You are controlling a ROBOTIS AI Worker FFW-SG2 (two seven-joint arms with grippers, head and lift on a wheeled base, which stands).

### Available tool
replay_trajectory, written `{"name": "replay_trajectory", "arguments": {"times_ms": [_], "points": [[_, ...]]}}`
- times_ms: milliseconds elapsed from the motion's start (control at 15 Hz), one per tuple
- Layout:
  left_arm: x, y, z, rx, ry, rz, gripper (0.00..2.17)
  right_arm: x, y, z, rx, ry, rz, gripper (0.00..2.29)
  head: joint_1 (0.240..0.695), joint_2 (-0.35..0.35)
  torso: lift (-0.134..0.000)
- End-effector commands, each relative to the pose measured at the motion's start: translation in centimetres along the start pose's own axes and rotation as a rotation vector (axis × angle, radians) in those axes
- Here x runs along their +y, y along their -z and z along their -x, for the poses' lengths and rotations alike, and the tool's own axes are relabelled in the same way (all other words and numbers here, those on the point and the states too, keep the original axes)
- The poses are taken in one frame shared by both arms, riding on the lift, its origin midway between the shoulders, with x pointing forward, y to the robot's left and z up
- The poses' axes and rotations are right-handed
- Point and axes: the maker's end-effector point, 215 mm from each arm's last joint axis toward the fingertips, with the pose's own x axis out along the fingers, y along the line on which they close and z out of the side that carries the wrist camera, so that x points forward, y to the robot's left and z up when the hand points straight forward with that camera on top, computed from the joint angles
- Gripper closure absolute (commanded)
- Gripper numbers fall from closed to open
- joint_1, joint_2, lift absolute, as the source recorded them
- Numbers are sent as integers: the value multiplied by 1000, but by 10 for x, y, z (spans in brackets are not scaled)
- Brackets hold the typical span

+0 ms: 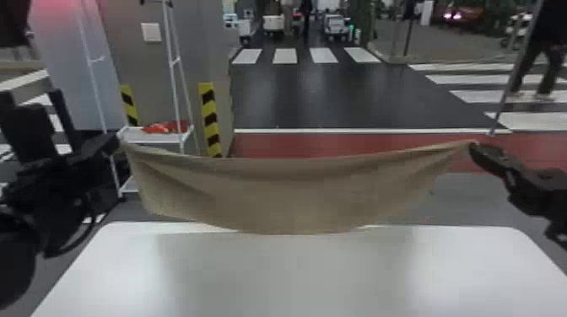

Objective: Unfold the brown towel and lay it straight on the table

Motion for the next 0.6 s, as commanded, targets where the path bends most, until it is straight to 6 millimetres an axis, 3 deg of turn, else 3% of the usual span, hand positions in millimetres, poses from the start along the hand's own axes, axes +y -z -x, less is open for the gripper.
{"name": "replay_trajectory", "arguments": {"times_ms": [0,67,133,267,400,533], "points": [[21,28,45,49,-9,-34,1355,4,40,51,77,-34,22,1332,408,48,-125],[31,45,69,79,-23,-55,1355,12,53,78,66,-37,49,1332,428,49,-125],[34,63,91,118,-30,-72,1355,16,55,104,40,-30,67,1332,488,51,-125],[42,93,137,182,-59,-122,1355,27,72,142,49,-32,54,1328,558,52,-125],[40,131,176,277,-69,-139,1355,33,87,171,79,-39,38,1328,648,46,-125],[34,159,209,342,-61,-149,1355,33,100,205,114,-40,27,1332,695,38,-125]]}}
